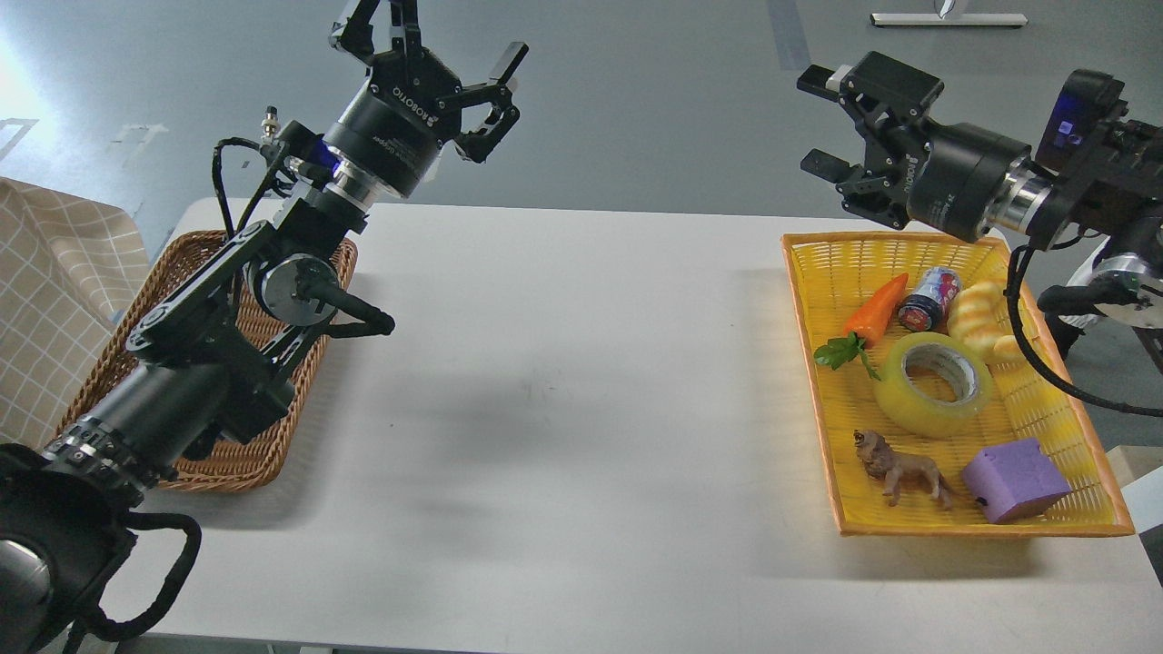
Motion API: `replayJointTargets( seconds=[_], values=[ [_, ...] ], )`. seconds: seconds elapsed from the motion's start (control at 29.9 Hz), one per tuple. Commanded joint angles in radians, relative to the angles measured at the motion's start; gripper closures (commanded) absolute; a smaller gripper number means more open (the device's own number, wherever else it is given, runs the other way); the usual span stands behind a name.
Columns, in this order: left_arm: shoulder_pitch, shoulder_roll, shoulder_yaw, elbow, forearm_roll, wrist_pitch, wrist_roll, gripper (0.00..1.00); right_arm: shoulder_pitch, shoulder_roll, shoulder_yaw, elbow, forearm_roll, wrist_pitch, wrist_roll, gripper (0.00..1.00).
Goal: Place and transfer tape with both arms
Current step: 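Reach the right gripper into the yellow tray toward the yellow tape roll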
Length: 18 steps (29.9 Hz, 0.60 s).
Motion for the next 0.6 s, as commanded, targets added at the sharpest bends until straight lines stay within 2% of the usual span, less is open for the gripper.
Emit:
replayJointTargets(
  seconds=[0.0,0.23,0.57],
  values=[
    [0.001,-0.001,0.002,0.0,0.0,0.0,0.0,0.02,0.007,-0.049,-0.089,0.039,-0.007,0.0,-0.001,0.0],
    [0.001,0.001,0.002,0.0,0.0,0.0,0.0,0.02,0.013,-0.184,-0.214,0.106,-0.167,0.0,-0.012,0.0],
    [0.001,0.007,0.003,0.0,0.0,0.0,-0.001,0.02,0.002,-0.278,-0.221,0.151,-0.194,0.0,-0.017,0.0]
  ],
)
